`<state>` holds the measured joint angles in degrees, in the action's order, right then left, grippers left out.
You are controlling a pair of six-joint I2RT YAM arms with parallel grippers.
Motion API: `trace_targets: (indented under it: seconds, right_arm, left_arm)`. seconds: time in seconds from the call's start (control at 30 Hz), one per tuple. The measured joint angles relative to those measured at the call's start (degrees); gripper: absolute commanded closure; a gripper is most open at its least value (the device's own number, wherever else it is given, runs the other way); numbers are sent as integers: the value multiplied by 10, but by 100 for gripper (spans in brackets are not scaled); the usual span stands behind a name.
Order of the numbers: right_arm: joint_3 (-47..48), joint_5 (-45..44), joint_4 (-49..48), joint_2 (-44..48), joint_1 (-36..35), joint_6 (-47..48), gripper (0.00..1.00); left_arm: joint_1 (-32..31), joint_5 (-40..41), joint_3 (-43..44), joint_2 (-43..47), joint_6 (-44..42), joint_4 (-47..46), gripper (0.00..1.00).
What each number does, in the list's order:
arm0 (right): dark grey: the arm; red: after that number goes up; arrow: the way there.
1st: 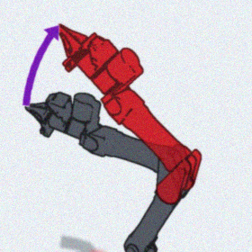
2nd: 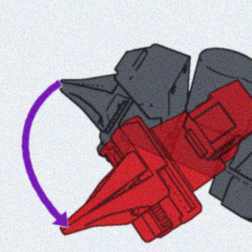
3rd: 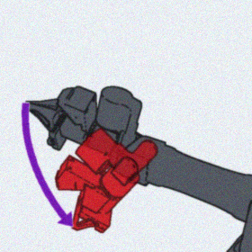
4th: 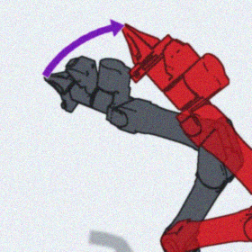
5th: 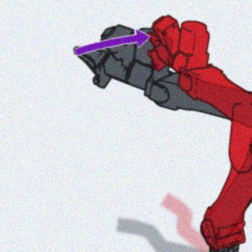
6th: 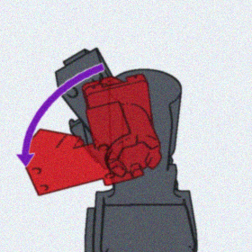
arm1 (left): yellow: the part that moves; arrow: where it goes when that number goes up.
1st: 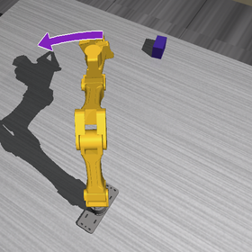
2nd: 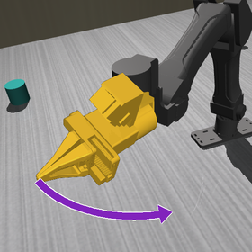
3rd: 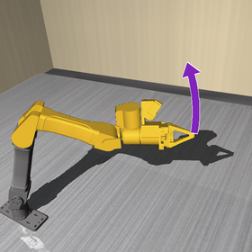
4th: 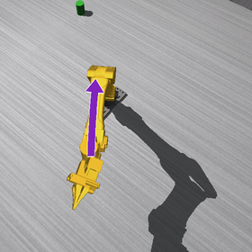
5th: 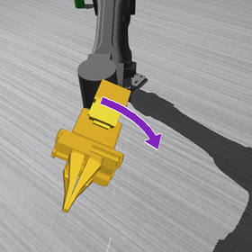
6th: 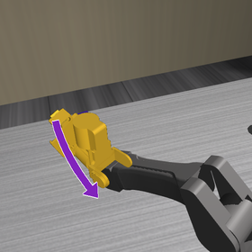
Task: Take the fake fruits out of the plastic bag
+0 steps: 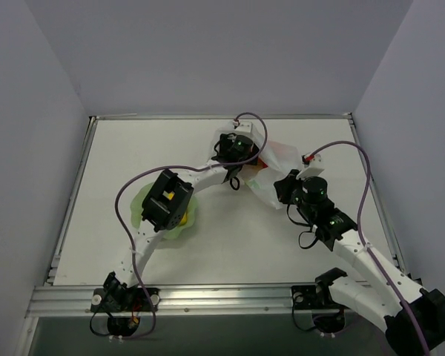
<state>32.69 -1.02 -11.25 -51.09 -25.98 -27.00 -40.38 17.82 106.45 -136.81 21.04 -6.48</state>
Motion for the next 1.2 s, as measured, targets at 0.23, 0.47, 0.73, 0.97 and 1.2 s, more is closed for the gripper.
trace_targets:
  seconds: [0.23,0.47,0.73,0.97,1.2]
  right_arm:
    - [0,0,-16,-17,0,0,100]
    - [0,-2,-21,-26,0,3,100]
    - [30,-29,-57,-98,1,2,100]
    - [62,-44,-97,-167,16,2,100]
    - [68,-48,-104,-188,40,2,100]
  left_arm:
    - [9,-2,40,-30,-1,-8,44]
    - [13,-11,-55,12,-13,-82,66]
    - [1,-60,-274,200,-17,-118,70]
    - [-45,-126,-364,382,5,-130,70]
    - [-47,-209,-447,500,49,-113,78]
